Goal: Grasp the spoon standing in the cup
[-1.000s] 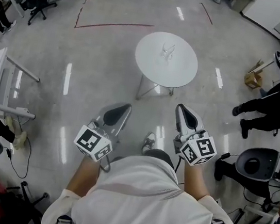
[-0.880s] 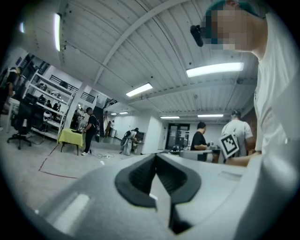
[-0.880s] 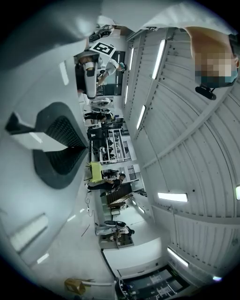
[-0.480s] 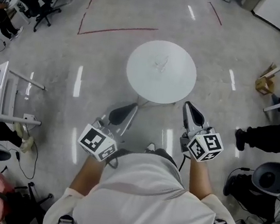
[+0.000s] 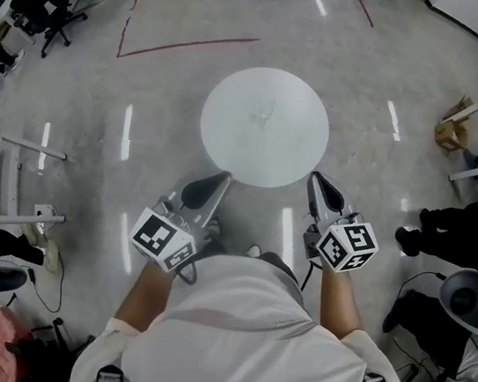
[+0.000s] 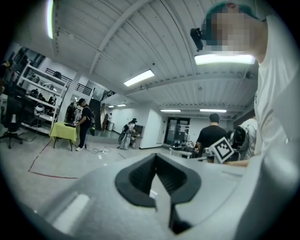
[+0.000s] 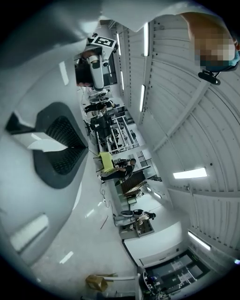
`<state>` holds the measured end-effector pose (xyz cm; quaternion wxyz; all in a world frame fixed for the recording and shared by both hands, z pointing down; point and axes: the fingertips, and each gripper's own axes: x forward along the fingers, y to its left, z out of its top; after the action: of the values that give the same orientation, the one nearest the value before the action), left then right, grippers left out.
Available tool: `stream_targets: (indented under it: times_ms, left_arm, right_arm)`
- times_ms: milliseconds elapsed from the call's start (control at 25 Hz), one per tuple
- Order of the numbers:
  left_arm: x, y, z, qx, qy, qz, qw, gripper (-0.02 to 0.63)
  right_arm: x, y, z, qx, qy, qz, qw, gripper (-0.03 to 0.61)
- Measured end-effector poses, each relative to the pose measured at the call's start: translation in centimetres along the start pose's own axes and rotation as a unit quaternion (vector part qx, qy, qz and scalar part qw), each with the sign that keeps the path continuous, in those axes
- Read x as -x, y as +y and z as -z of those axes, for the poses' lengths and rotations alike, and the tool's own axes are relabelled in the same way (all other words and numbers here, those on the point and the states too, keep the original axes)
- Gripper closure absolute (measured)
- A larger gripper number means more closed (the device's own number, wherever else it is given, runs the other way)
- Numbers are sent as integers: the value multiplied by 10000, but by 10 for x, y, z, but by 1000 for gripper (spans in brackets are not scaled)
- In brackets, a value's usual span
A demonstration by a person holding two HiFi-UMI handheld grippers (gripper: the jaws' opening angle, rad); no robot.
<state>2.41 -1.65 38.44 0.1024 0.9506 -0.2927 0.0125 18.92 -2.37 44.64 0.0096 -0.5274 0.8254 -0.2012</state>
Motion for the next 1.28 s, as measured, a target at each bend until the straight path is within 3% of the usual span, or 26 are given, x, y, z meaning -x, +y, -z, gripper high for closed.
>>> stream_targets:
  times_ms: [160,400,640,880,1000,1280]
  left_arm:
    - [-19,60,-7,73,-33,149,9999,614]
    - [-38,174,-27,185,-57,287,9994,614]
    - [-59,244,-32,90,92,452,9989,614]
    - [-82,259,-25,184,184,287,9992,614]
    - [-95,255,-22,281,236,100,9993,614]
    - [-121,248,-9,442,341,-324,9979,613]
  right_arm:
    - [-55,-3,-12,77,131,136,9998,574]
    - [-168,11,-32,619,538,131,9965,574]
    - [-228,-14,-33,681,1114,516,9901,573]
    - [-258,-66,-7,398,1751,677,9814,554]
    - [-276,-95,8,313,2131,563,9749,507]
    - [-325,-152,45,457,2761,259,9597,506]
